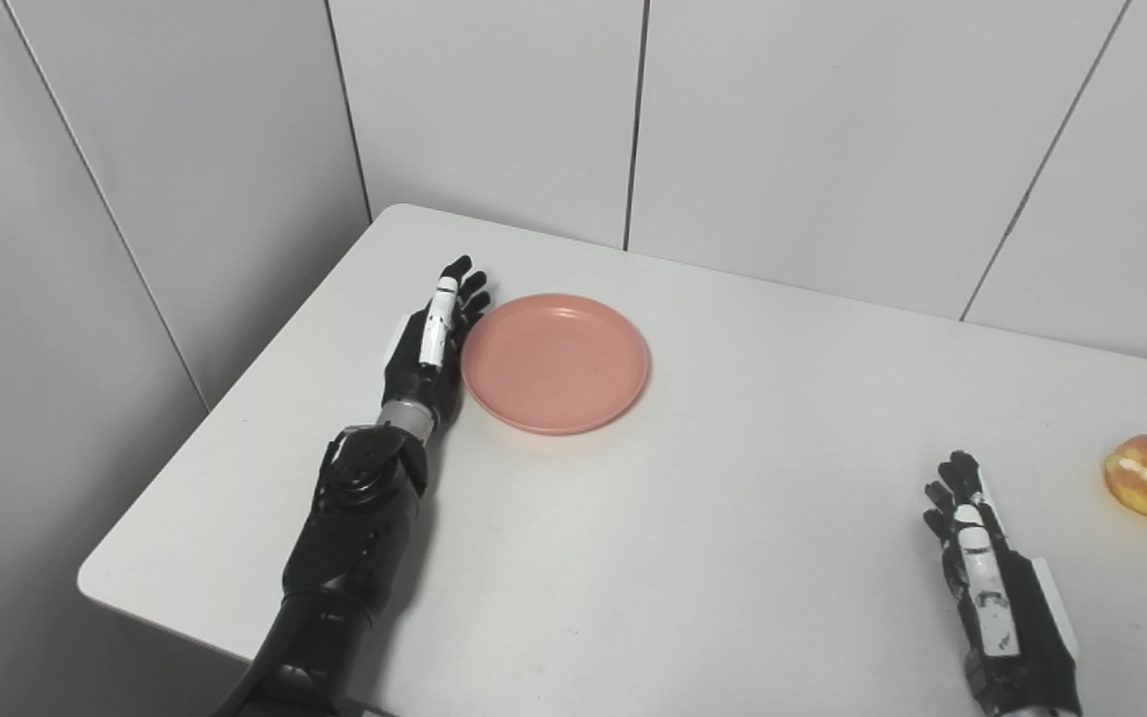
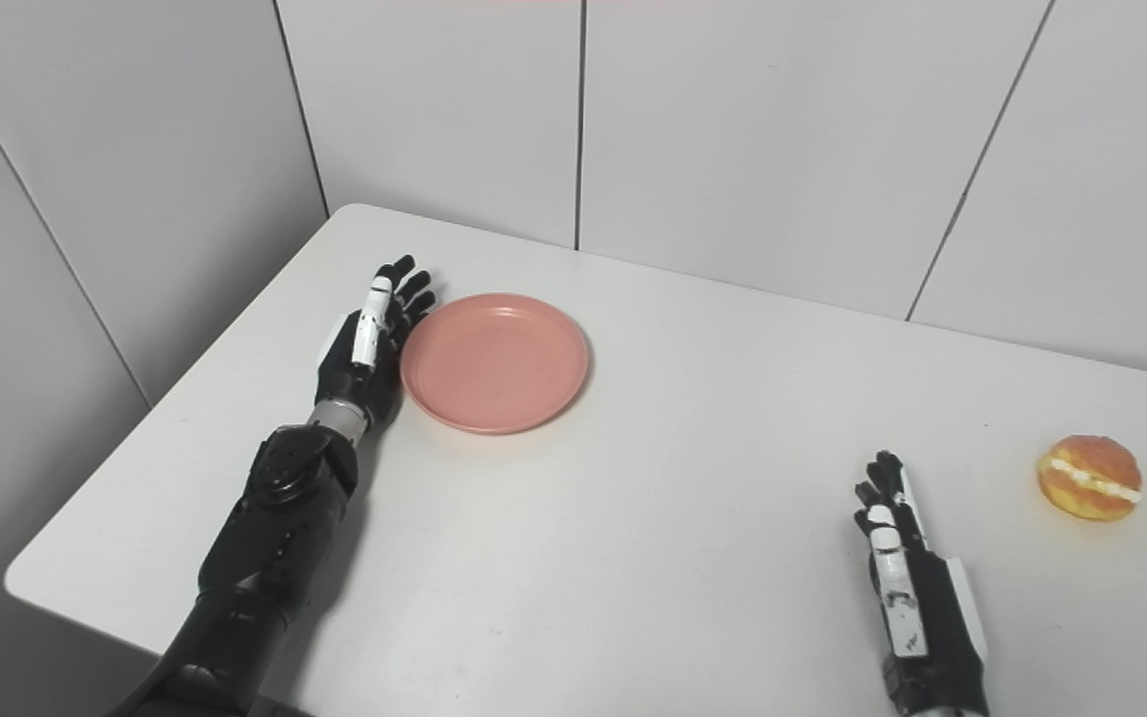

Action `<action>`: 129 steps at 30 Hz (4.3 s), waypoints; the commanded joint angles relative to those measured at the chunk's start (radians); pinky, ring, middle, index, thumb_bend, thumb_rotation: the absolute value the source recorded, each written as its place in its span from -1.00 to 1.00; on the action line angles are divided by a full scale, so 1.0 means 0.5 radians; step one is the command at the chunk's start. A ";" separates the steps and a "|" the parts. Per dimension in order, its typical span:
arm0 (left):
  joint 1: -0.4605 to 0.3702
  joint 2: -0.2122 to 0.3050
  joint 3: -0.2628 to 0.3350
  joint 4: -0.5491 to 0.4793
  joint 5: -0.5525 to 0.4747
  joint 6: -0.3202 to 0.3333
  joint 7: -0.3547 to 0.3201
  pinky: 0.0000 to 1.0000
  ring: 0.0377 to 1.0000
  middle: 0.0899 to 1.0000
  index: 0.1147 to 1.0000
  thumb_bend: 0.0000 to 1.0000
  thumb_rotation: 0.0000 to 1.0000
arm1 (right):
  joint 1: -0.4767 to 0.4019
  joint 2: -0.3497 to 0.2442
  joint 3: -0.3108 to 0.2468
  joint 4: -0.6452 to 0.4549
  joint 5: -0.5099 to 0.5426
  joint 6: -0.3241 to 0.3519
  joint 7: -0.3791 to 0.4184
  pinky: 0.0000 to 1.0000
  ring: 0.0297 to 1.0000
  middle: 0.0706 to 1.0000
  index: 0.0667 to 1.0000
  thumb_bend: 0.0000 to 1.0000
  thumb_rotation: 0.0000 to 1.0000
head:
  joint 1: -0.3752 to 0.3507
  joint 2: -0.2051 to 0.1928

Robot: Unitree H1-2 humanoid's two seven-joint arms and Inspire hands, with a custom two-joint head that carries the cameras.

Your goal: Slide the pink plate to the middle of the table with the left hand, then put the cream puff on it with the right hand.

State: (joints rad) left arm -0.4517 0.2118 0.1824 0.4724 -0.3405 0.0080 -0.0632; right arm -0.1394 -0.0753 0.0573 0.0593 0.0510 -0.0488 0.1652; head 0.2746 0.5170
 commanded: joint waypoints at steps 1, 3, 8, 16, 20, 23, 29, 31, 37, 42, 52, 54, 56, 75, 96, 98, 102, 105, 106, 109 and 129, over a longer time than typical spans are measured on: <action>0.003 -0.085 -0.083 0.021 0.016 0.118 -0.091 0.91 0.88 0.87 0.86 -0.20 1.00 | 0.028 0.025 0.016 0.014 0.002 0.045 -0.003 1.00 0.97 1.00 1.00 -0.59 1.00 | -0.007 0.007; 0.006 -0.096 -0.096 0.011 0.012 0.118 -0.106 0.89 0.86 0.85 0.85 -0.19 1.00 | 0.027 0.025 0.017 0.016 0.004 0.039 -0.003 1.00 0.98 1.00 1.00 -0.59 1.00 | -0.022 0.015; 0.031 -0.131 -0.154 -0.054 0.064 0.148 -0.116 0.84 0.83 0.83 0.81 -0.14 1.00 | 0.027 0.027 0.019 0.004 0.011 0.061 -0.005 1.00 0.97 1.00 1.00 -0.56 1.00 | -0.047 0.028; 0.112 -0.215 -0.236 -0.229 0.082 0.264 -0.176 0.86 0.86 0.85 0.81 -0.14 1.00 | 0.027 0.035 0.029 -0.015 -0.033 0.077 -0.040 1.00 0.96 1.00 1.00 -0.51 1.00 | -0.099 0.068; 0.154 -0.241 -0.274 -0.310 0.090 0.324 -0.203 0.87 0.87 0.87 0.83 -0.16 1.00 | 0.025 0.038 0.032 -0.025 -0.055 0.079 -0.058 1.00 0.96 1.00 1.00 -0.50 1.00 | -0.136 0.088; 0.193 -0.262 -0.308 -0.369 0.112 0.353 -0.207 0.85 0.86 0.85 0.82 -0.15 1.00 | 0.026 0.042 0.035 -0.049 -0.076 0.094 -0.073 0.98 0.95 0.99 1.00 -0.46 1.00 | -0.169 0.101; 0.259 -0.286 -0.357 -0.469 0.111 0.428 -0.232 0.86 0.87 0.87 0.84 -0.13 1.00 | 0.022 0.054 0.037 -0.071 -0.101 0.098 -0.107 0.95 0.95 0.98 1.00 -0.47 1.00 | -0.241 0.126; 0.275 -0.290 -0.369 -0.500 0.118 0.455 -0.237 0.87 0.87 0.87 0.84 -0.14 1.00 | 0.020 0.059 0.035 -0.076 -0.102 0.095 -0.118 0.95 0.95 0.98 1.00 -0.49 1.00 | -0.260 0.133; 0.372 -0.313 -0.432 -0.628 0.102 0.535 -0.293 0.90 0.89 0.89 0.88 -0.16 1.00 | 0.010 0.087 0.001 -0.117 -0.050 0.130 -0.144 1.00 0.96 0.98 1.00 -0.48 1.00 | -0.342 0.168; 0.436 -0.307 -0.491 -0.697 0.111 0.554 -0.328 0.91 0.89 0.90 0.89 -0.17 1.00 | -0.008 0.107 -0.021 -0.149 -0.029 0.179 -0.159 1.00 0.96 0.99 1.00 -0.50 1.00 | -0.396 0.192; 0.515 -0.290 -0.554 -0.775 0.122 0.571 -0.339 0.89 0.89 0.90 0.89 -0.18 1.00 | -0.036 0.139 -0.028 -0.163 -0.036 0.137 -0.183 0.97 0.94 1.00 1.00 -0.59 1.00 | -0.513 0.226; 0.530 -0.288 -0.566 -0.783 0.127 0.572 -0.339 0.90 0.89 0.90 0.88 -0.17 1.00 | -0.035 0.142 -0.026 -0.178 -0.046 0.163 -0.191 0.97 0.93 1.00 1.00 -0.57 1.00 | -0.532 0.228; 0.543 -0.287 -0.574 -0.792 0.129 0.573 -0.342 0.90 0.88 0.90 0.87 -0.17 1.00 | -0.034 0.144 -0.024 -0.189 -0.061 0.180 -0.201 0.95 0.92 0.99 1.00 -0.56 1.00 | -0.554 0.233; 0.601 -0.294 -0.560 -0.877 0.133 0.582 -0.346 0.91 0.88 0.89 0.87 -0.14 1.00 | -0.057 0.124 -0.043 -0.264 -0.196 0.228 -0.284 0.98 0.93 0.98 1.00 -0.40 1.00 | -0.722 0.248; 0.682 -0.336 -0.431 -0.733 0.224 0.237 -0.293 0.96 0.92 0.92 0.90 -0.17 1.00 | -0.284 -0.071 -0.117 -0.458 -0.502 0.303 -0.370 0.85 0.82 0.88 0.91 0.00 1.00 | -1.123 0.067; 0.689 -0.332 -0.421 -0.717 0.217 0.205 -0.305 0.97 0.93 0.93 0.92 -0.17 1.00 | -0.319 -0.107 -0.122 -0.461 -0.517 0.307 -0.364 0.82 0.83 0.89 0.92 0.03 1.00 | -1.152 0.047; 0.701 -0.326 -0.400 -0.707 0.181 0.189 -0.320 1.00 0.95 0.95 0.94 -0.17 1.00 | -0.382 -0.194 -0.129 -0.452 -0.578 0.283 -0.361 0.63 0.84 0.92 0.94 0.01 0.98 | -1.196 0.027; 0.707 -0.322 -0.393 -0.701 0.187 0.174 -0.317 1.00 0.95 0.96 0.94 -0.19 1.00 | -0.412 -0.255 -0.127 -0.463 -0.691 0.308 -0.390 0.59 0.83 0.92 0.93 0.02 0.90 | -1.222 0.008; 0.709 -0.320 -0.393 -0.699 0.192 0.166 -0.316 0.99 0.94 0.95 0.94 -0.20 1.00 | -0.423 -0.273 -0.127 -0.467 -0.745 0.322 -0.406 0.58 0.80 0.89 0.91 0.02 0.86 | -1.222 0.008; 0.714 -0.314 -0.387 -0.696 0.197 0.158 -0.311 0.99 0.94 0.94 0.92 -0.20 1.00 | -0.481 -0.368 -0.119 -0.472 -0.977 0.393 -0.426 0.59 0.79 0.88 0.90 0.05 0.81 | -1.253 0.000; 0.685 -0.265 -0.346 -0.582 0.126 0.111 -0.372 1.00 0.97 0.98 0.96 -0.27 1.00 | -0.716 -0.642 -0.086 -0.218 -1.380 0.668 -0.353 0.49 0.84 1.00 0.98 0.71 -0.12 | -1.419 -0.077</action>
State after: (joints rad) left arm -0.1578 0.0569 -0.0006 0.1134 -0.2802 0.0345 -0.2470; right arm -0.4472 -0.3659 0.0137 -0.0394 -0.6115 0.2785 -0.0085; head -0.4355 0.4786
